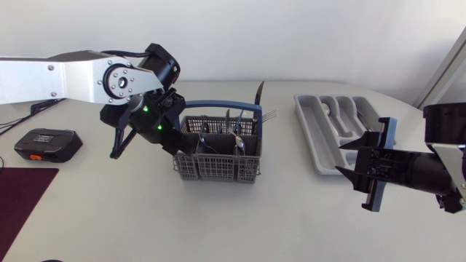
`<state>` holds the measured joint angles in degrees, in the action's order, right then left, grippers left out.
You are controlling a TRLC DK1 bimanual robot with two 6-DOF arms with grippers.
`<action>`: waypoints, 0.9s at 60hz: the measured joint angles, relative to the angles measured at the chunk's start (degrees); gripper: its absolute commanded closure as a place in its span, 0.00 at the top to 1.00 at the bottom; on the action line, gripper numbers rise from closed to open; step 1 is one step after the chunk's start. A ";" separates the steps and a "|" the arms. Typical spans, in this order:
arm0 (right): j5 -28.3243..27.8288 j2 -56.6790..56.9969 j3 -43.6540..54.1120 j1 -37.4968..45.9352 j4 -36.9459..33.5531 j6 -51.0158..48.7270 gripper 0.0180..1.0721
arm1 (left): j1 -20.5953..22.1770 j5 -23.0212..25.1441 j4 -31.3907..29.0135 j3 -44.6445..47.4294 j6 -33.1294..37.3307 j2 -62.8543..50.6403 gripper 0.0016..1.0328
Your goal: Unload the cutlery basket into the drawer organizer.
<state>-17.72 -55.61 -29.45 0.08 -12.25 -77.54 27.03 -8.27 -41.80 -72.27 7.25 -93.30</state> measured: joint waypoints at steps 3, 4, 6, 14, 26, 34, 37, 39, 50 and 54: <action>0.02 0.26 0.48 0.02 -0.02 0.02 0.54 | 0.28 -0.02 0.02 -0.31 -0.15 -0.22 0.22; 0.00 0.42 0.63 0.00 -0.02 0.00 0.54 | 0.44 -0.04 0.00 -0.42 -0.20 -0.31 0.21; 0.00 0.61 0.85 0.00 -0.02 0.00 0.54 | 0.63 -0.09 0.00 -0.55 -0.20 -0.50 0.18; 0.00 1.55 1.29 0.00 0.00 0.00 0.54 | 1.25 -0.87 -0.35 -0.61 -0.87 -0.90 0.09; 0.02 2.32 1.73 0.00 0.02 0.00 0.54 | 1.84 -2.58 -0.46 -0.61 -1.51 -1.27 0.08; 0.02 2.93 2.34 0.00 0.00 0.00 0.54 | 1.99 -3.02 -0.46 -0.68 -1.64 -1.40 0.03; 0.00 3.21 2.45 0.00 0.00 0.00 0.54 | 2.01 -3.45 -0.50 -0.98 -1.73 -1.64 0.03; 0.02 3.50 2.47 0.00 -0.09 0.00 0.54 | 1.99 -3.67 -0.61 -1.16 -1.73 -1.79 0.03; 0.00 4.92 2.47 0.00 -1.05 0.00 0.54 | 3.39 -4.57 -1.01 -1.46 -1.18 -1.46 0.03; 0.00 5.05 2.47 0.00 -1.27 0.00 0.54 | 4.26 -4.87 -1.55 -1.46 -0.15 -0.37 0.03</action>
<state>-17.72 -50.57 -26.98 0.08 -13.52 -77.54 31.29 -13.15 -43.35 -73.73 7.09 -93.67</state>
